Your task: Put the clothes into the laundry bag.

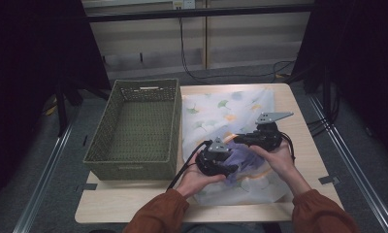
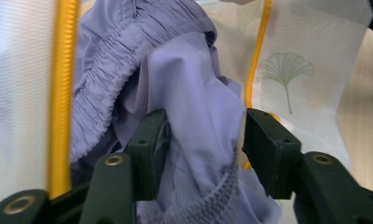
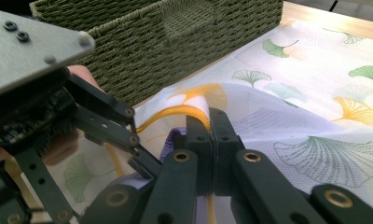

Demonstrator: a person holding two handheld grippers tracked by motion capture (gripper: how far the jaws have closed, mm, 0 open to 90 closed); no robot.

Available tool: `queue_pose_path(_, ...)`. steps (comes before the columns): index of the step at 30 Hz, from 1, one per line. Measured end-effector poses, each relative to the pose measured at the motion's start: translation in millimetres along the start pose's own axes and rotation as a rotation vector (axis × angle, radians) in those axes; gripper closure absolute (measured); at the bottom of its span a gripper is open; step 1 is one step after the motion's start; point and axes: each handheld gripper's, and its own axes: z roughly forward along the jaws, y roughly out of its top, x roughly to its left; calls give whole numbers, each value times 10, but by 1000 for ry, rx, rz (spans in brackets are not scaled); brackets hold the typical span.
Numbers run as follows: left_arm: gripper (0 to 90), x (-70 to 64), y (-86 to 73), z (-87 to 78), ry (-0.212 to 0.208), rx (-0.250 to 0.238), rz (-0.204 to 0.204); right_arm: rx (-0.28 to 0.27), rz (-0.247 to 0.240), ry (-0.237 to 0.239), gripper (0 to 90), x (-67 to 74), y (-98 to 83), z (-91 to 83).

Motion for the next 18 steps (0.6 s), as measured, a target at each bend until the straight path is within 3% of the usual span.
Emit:
queue_pose_path(6,360,34,-39,178,3,42,-6,-3,-4,1,894,4,7,-18)
queue_pose_path(9,340,28,-58,220,-7,61,13,0,-6,3,894,1,4,-9)
queue_pose_path(10,336,19,-58,223,10,78,20,2,-6,2,894,1,2,-7)
queue_pose_path(13,349,28,-84,246,27,109,55,7,-7,0,894,3,-4,-3)
queue_pose_path(14,378,15,-99,273,41,99,38,8,-8,-1,894,2,-3,-4)
queue_pose_path(16,432,39,-112,281,49,125,70,5,-5,-1,894,0,-2,-7)
queue_pose_path(17,466,19,-127,303,74,92,50,5,-5,0,894,0,-4,-8)
queue_pose_path(18,519,22,-123,295,112,117,79,4,-4,-3,893,1,-6,-9)
